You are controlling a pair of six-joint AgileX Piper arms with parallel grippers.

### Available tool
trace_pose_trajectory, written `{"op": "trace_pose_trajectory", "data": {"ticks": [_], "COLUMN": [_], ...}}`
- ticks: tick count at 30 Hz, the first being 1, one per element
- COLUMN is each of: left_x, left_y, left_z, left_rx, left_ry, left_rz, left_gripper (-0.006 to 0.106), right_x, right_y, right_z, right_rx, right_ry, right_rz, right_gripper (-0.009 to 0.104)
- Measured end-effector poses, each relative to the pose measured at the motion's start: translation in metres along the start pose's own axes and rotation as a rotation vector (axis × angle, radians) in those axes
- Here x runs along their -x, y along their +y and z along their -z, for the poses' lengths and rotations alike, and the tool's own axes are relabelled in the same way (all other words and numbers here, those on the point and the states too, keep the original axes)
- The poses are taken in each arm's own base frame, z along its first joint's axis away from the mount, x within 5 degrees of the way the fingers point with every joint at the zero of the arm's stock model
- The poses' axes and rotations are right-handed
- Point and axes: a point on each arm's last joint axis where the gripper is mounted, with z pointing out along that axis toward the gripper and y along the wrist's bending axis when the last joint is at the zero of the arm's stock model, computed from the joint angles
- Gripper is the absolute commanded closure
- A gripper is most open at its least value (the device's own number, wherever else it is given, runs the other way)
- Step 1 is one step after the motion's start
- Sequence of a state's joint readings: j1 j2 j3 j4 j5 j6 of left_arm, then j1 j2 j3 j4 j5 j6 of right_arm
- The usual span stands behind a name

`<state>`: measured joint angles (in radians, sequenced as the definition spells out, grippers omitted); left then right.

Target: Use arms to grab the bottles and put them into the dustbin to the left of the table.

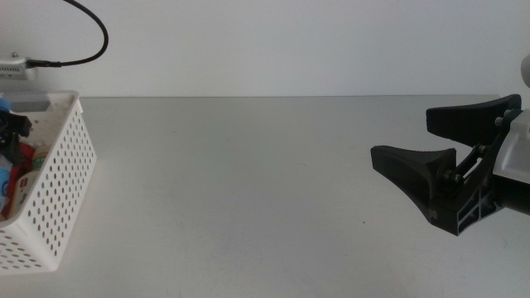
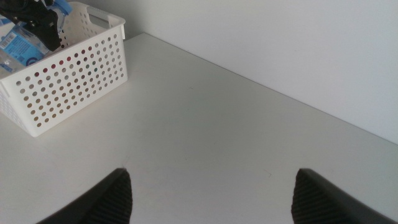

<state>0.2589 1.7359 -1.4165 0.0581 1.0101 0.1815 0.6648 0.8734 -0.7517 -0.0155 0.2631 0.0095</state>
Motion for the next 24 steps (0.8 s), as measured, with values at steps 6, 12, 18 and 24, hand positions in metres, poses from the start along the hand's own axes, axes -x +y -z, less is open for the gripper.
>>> {"op": "trace_pose_trajectory", "data": {"ticks": [6,12,18,24], "left_x": [0.003,0.004,-0.001,-0.014], "left_y": [-0.001,-0.007,-0.017,-0.038], "left_z": [0.0,0.007,0.05,0.107], "left_rx": [-0.011,-0.081,-0.105,-0.118], "left_ry": [-0.023,-0.049,-0.148,-0.291], "left_rz": [0.007,-0.019,-0.01,-0.023], "left_gripper": [0.007,0.007,0.007,0.01], "right_x": [0.0,0.0,0.0,0.0], "right_y": [0.0,0.0,0.0,0.0], "right_z": [0.0,0.0,0.0,0.0], "right_rx": [0.0,0.0,0.0,0.0], "right_ry": [0.0,0.0,0.0,0.0], "right_rz": [0.0,0.0,0.0,0.0], "right_gripper": [0.03,0.03,0.03,0.03]}}
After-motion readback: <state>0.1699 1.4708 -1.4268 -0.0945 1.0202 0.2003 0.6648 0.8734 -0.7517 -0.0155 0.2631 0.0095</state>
